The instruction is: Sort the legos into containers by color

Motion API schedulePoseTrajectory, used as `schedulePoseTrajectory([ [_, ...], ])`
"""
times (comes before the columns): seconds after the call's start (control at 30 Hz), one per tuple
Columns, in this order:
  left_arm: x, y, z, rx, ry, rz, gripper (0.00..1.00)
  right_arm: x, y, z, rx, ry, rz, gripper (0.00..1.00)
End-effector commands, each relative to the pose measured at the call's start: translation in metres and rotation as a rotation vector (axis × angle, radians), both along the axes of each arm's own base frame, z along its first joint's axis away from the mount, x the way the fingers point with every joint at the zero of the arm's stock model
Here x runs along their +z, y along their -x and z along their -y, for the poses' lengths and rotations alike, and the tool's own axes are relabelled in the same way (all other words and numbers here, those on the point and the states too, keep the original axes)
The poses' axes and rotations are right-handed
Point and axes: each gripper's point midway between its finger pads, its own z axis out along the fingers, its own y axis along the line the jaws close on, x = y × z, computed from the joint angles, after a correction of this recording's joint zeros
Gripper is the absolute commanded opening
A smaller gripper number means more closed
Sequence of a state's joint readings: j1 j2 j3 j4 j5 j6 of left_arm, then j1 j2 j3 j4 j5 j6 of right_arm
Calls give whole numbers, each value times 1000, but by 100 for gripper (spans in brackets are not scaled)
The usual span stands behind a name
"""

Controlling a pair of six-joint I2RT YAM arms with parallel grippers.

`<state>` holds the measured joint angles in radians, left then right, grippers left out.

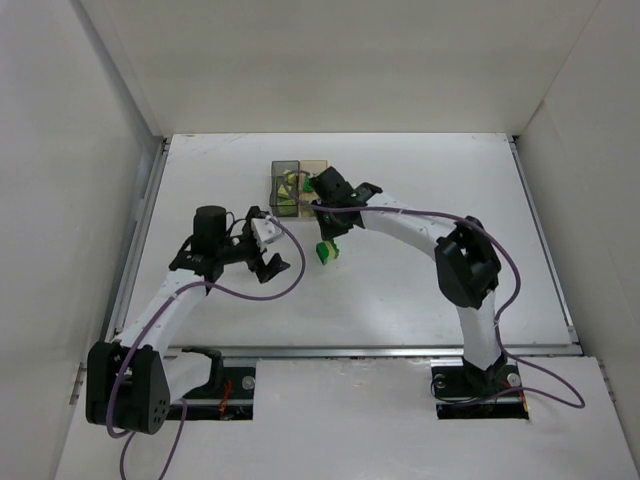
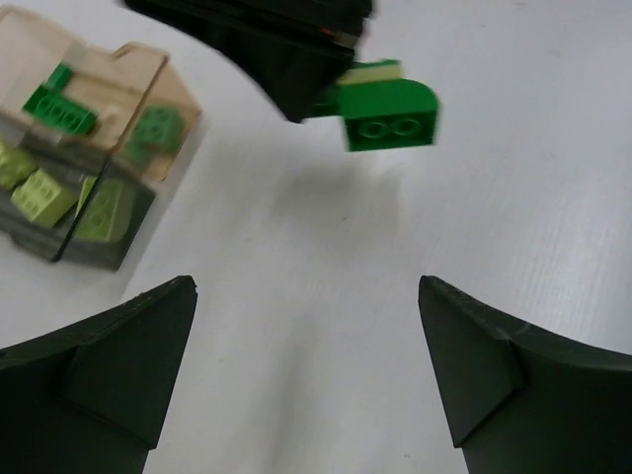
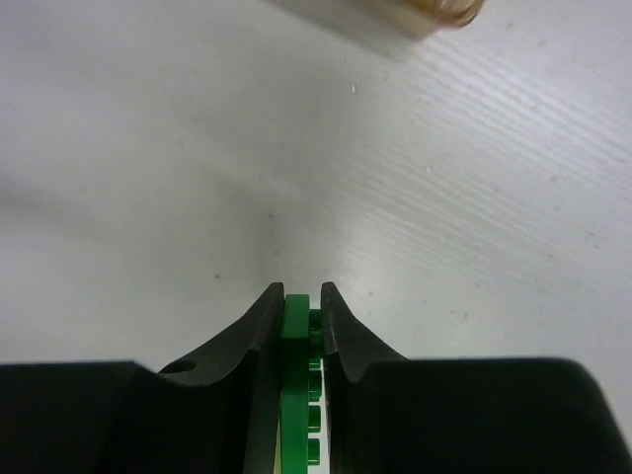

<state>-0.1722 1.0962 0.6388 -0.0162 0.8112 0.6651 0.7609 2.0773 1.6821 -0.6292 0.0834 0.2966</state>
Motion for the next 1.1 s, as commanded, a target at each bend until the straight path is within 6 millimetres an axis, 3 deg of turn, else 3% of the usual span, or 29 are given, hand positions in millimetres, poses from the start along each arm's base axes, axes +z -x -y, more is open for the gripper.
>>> schedulePoseTrajectory([
  [0.0,28,24,30,-287,15,139,95,94,-10,-6,-95,-120,129,0],
  [0.17,48,27,58,-367,98,112,99,119,-17,-10,-151,-164,157,0],
  [0.33,79,10,77,-327,156,165,99,134,-19,-12,-163,-194,178,0],
  [0.47,90,-7,78,-201,240,3,99,161,-26,4,-240,-234,290,0],
  [0.57,103,-6,72,-174,380,-186,99,178,-33,23,-332,-240,384,0],
  [0.6,109,-4,76,-185,417,-242,99,200,-34,28,-371,-287,434,0],
  [0.67,127,-8,79,-162,466,-290,99,221,-37,42,-450,-308,517,0],
  [0.73,158,-27,80,-89,519,-259,99,254,-34,52,-514,-389,609,0],
  [0.8,188,-31,83,-96,587,-253,99,277,-34,65,-599,-423,696,0],
  [0.83,193,-33,85,-95,604,-266,99,299,-31,66,-627,-484,745,0],
  [0.9,214,-34,87,-94,658,-306,99,316,-34,72,-668,-482,826,0],
  [1.03,229,-34,89,-96,704,-343,99,329,-37,68,-692,-458,877,0],
  [1.07,231,-31,90,-108,714,-358,99,321,-37,62,-675,-424,876,0],
])
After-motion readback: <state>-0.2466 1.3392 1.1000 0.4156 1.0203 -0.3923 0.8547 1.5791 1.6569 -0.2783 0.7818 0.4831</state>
